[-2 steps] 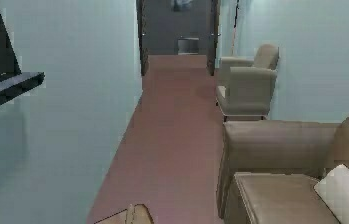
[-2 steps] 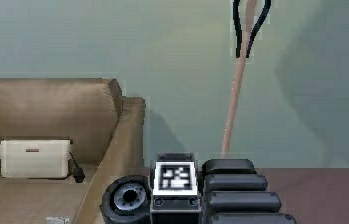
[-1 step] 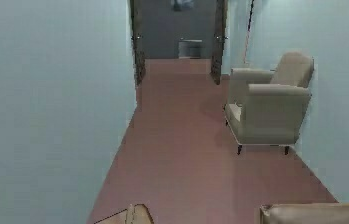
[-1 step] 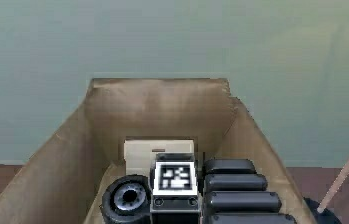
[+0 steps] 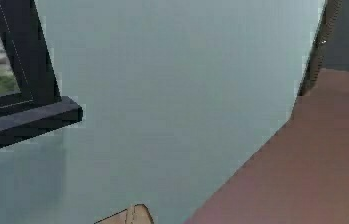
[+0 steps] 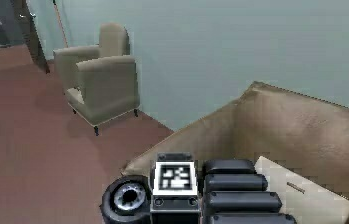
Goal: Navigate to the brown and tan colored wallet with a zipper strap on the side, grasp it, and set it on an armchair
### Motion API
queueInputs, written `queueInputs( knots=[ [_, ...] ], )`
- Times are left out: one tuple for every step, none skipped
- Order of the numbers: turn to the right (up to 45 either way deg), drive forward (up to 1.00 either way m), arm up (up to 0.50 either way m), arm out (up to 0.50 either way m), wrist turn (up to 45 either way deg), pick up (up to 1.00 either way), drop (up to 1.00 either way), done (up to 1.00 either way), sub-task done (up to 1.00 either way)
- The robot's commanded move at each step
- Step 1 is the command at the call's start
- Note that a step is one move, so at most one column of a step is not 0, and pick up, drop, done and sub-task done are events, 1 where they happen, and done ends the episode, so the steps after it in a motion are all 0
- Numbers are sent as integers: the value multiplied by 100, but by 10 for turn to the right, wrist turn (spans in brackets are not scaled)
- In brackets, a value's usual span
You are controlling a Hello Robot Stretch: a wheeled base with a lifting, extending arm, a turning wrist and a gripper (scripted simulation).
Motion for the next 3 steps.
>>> queueInputs(
  knots=[
    [-450,0,0,0,0,0,0,0,0],
    [450,0,0,0,0,0,0,0,0],
    [330,0,0,0,0,0,0,0,0]
  ],
)
